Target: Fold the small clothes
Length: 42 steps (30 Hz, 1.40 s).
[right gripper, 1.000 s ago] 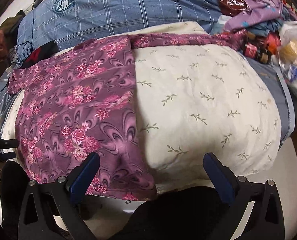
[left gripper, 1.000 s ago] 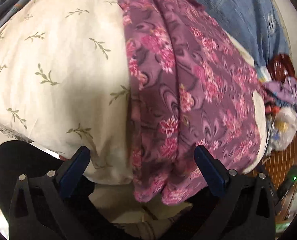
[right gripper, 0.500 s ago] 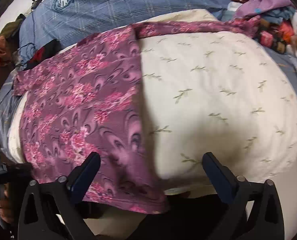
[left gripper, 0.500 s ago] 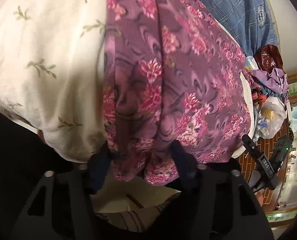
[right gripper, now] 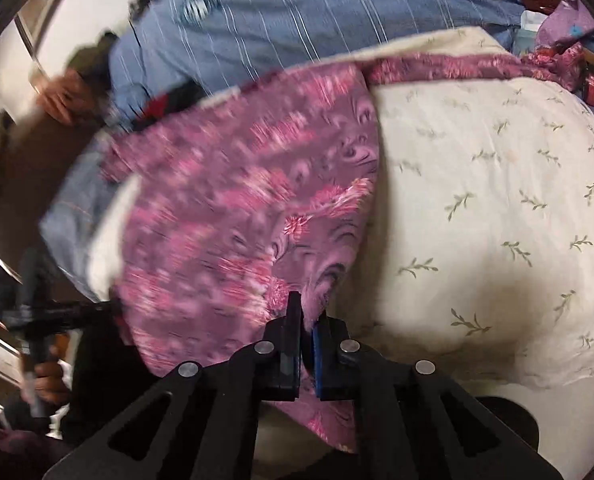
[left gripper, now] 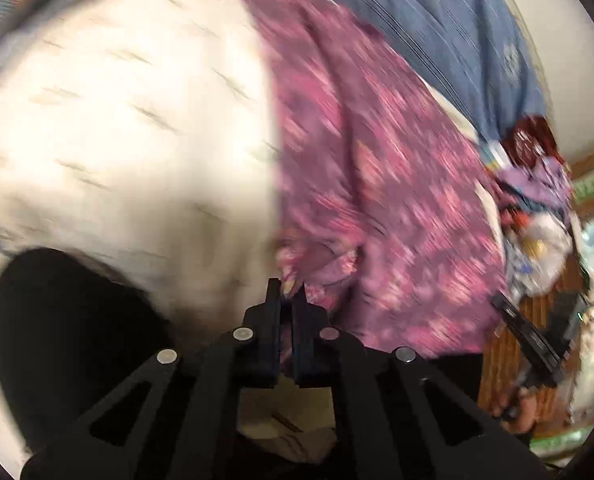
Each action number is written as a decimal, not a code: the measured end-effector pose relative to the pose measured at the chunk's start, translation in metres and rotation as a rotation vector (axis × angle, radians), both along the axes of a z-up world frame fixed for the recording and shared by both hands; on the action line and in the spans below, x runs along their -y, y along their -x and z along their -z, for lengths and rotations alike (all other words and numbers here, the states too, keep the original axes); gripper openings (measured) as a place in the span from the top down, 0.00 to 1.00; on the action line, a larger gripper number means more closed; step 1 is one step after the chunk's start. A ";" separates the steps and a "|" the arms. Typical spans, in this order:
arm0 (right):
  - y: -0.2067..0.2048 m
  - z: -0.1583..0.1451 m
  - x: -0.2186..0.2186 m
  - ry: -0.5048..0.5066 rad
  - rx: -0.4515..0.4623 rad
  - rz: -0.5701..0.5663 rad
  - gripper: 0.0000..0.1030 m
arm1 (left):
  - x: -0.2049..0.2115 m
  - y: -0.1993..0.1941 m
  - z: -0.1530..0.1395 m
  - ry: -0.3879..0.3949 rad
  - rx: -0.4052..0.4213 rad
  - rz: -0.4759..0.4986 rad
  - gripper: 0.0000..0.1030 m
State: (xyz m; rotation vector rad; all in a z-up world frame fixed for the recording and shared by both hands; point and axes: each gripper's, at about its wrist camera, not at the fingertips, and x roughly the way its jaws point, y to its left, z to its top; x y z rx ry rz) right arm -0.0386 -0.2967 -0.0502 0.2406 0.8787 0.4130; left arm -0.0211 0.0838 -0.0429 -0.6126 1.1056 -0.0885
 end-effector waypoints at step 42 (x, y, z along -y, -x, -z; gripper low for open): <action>-0.032 -0.004 0.031 -0.073 -0.135 0.154 0.82 | -0.082 -0.005 -0.060 -0.066 0.049 -0.072 0.54</action>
